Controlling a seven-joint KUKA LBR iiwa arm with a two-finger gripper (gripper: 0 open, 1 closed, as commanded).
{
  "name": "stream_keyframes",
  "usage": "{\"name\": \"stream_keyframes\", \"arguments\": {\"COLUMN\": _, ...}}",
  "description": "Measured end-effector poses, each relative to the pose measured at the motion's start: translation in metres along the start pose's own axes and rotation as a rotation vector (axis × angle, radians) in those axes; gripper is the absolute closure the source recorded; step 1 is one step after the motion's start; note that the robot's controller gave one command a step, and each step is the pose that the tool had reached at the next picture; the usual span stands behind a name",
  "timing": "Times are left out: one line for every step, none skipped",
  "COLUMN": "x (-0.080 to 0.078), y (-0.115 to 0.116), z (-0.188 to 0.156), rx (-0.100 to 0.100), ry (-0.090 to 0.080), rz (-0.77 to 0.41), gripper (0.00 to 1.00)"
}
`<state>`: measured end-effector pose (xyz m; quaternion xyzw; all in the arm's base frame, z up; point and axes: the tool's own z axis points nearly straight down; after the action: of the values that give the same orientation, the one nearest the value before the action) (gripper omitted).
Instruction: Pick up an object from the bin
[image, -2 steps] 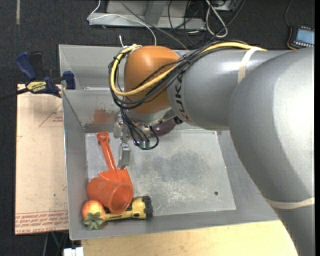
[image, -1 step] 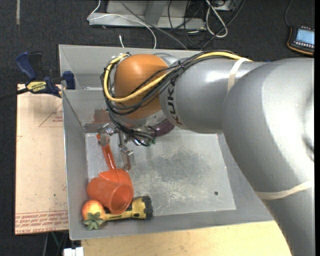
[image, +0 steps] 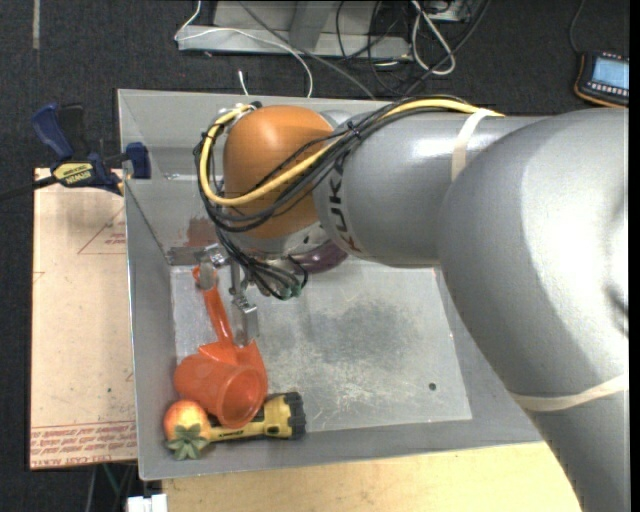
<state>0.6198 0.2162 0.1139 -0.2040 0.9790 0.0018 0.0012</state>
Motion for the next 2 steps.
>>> {"name": "stream_keyframes", "arguments": {"x": -0.003, "y": 0.014, "z": 0.006, "rx": 0.001, "ry": -0.001, "rz": 0.010, "gripper": 0.00}}
{"name": "stream_keyframes", "arguments": {"x": -0.008, "y": 0.000, "z": 0.043, "rx": -0.001, "ry": -0.003, "rz": -0.175, "gripper": 0.00}}
